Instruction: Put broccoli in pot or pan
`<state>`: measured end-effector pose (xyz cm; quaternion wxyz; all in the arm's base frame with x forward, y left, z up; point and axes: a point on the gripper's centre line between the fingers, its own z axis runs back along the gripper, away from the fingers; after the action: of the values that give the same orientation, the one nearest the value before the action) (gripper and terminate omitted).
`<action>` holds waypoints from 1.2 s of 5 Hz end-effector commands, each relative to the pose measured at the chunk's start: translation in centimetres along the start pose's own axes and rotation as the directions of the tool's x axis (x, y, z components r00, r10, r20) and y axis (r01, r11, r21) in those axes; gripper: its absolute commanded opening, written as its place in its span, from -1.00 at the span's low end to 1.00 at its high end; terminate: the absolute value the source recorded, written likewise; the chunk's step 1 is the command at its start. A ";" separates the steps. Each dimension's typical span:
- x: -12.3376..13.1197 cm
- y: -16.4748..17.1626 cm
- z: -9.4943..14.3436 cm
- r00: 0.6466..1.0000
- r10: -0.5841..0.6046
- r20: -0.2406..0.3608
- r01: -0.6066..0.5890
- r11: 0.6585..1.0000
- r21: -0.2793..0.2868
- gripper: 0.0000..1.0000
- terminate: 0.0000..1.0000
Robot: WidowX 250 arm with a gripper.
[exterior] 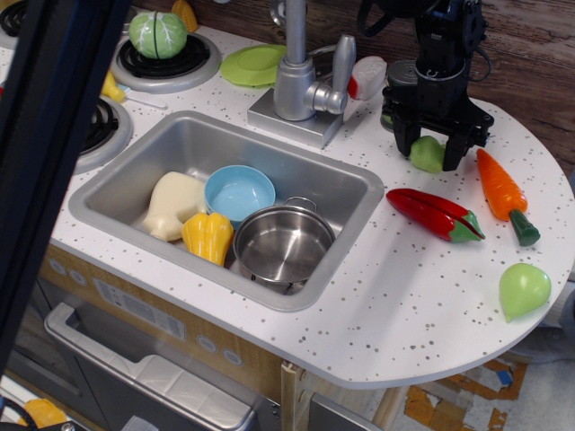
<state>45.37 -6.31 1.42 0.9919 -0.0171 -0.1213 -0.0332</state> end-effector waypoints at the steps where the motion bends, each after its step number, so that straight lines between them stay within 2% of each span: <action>1: 0.8 1.8 5.8 1.000 0.024 0.016 -0.025 0.995 0.095 -1.00 -1.00; 2: -1.0 5.0 8.7 0.999 0.045 -0.019 -0.040 0.980 0.197 -1.00 -1.00; 3: -4.1 6.8 8.9 0.997 0.072 -0.019 -0.065 0.965 0.252 -1.00 -1.00; 4: -7.3 8.7 7.8 0.991 0.117 -0.061 -0.097 0.961 0.257 -1.00 -1.00; 5: -9.8 9.4 5.5 0.985 0.152 -0.083 -0.128 0.962 0.242 -1.00 -1.00; 6: -11.3 9.0 4.0 0.986 0.133 -0.099 -0.110 0.972 0.208 -1.00 -1.00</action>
<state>33.14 3.09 0.03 0.9955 0.0746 -0.0439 0.0376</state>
